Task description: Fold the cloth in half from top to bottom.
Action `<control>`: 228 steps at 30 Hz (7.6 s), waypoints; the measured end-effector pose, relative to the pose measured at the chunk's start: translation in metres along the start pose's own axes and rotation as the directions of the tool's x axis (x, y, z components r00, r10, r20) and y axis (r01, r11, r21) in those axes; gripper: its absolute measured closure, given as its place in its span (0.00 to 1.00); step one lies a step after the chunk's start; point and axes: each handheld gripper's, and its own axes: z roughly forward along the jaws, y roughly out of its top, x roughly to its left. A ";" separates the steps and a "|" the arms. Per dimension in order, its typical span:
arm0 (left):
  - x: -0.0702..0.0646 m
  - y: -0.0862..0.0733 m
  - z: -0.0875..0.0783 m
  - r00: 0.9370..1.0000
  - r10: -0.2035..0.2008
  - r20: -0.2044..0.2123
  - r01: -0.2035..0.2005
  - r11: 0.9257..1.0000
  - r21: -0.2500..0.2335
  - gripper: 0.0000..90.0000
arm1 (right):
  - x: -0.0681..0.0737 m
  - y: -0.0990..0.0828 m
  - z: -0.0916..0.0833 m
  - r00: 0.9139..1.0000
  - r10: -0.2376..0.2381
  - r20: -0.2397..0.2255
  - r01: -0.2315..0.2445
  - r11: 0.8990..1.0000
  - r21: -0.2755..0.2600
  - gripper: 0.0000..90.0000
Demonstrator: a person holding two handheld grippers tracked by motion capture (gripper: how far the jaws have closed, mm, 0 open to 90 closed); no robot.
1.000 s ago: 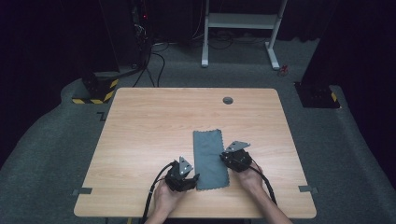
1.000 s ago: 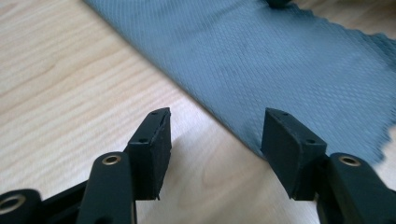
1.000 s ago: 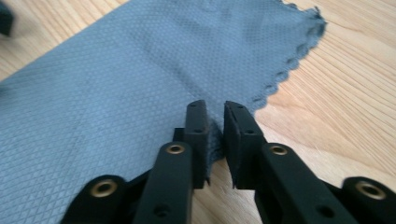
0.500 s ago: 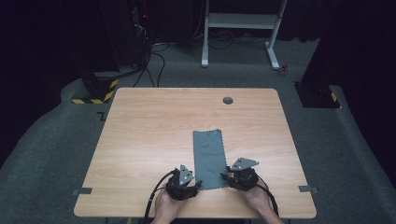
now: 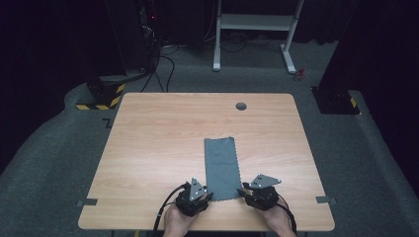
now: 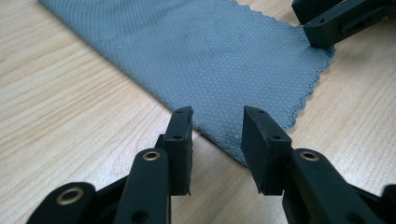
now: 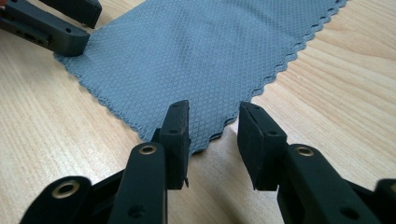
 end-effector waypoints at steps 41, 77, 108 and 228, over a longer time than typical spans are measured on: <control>0.148 0.101 0.107 0.950 -0.289 -0.115 0.299 0.951 0.083 0.81 | -0.109 0.116 0.117 0.961 0.233 0.149 -0.240 0.970 0.028 0.98; 0.119 0.093 0.034 0.967 -0.212 0.143 0.226 0.970 -0.089 0.99 | -0.081 0.098 0.029 0.996 0.087 -0.031 -0.090 0.990 -0.109 0.99; 0.069 0.060 0.008 0.976 -0.119 0.182 0.138 0.985 -0.100 0.99 | -0.048 0.056 0.000 0.997 0.021 -0.078 -0.031 0.992 -0.126 0.99; 0.109 0.009 0.002 0.968 -0.206 -0.144 0.203 0.979 -0.031 0.51 | -0.076 0.005 0.002 0.958 0.158 0.240 -0.159 0.987 -0.015 0.65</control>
